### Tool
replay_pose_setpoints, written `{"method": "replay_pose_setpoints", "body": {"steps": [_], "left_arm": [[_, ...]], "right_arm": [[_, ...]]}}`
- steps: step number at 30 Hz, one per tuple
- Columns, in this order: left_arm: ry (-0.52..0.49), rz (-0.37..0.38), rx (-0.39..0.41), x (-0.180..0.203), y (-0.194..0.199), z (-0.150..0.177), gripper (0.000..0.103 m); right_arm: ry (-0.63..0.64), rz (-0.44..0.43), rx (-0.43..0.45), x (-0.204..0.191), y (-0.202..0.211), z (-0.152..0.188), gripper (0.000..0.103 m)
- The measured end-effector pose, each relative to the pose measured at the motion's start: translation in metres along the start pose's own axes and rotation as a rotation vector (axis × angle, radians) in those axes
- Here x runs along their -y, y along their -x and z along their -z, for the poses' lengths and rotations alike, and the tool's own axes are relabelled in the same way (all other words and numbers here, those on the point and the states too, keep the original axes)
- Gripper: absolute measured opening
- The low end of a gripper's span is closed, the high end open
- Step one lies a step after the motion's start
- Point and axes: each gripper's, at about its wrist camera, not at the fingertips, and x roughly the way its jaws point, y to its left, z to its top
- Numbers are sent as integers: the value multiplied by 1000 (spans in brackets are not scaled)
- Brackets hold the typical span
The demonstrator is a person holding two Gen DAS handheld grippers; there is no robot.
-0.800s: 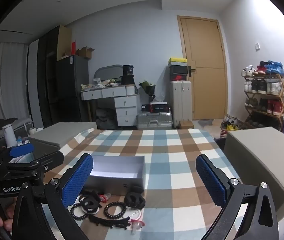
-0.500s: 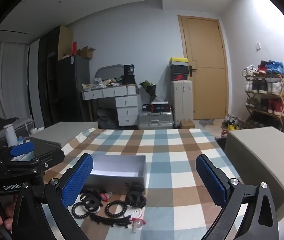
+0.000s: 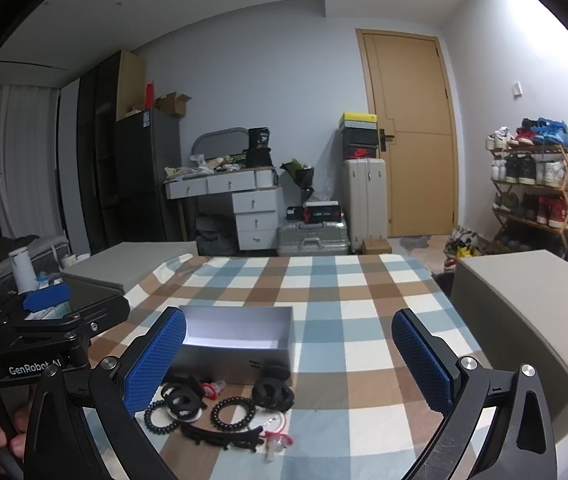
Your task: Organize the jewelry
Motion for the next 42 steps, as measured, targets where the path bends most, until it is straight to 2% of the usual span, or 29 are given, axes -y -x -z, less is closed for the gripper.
{"method": "replay_pose_setpoints", "body": {"steps": [42], "left_arm": [[6, 3, -20, -1, -1, 6, 102]], "right_arm": [[6, 2, 30, 2, 9, -4, 103]]}}
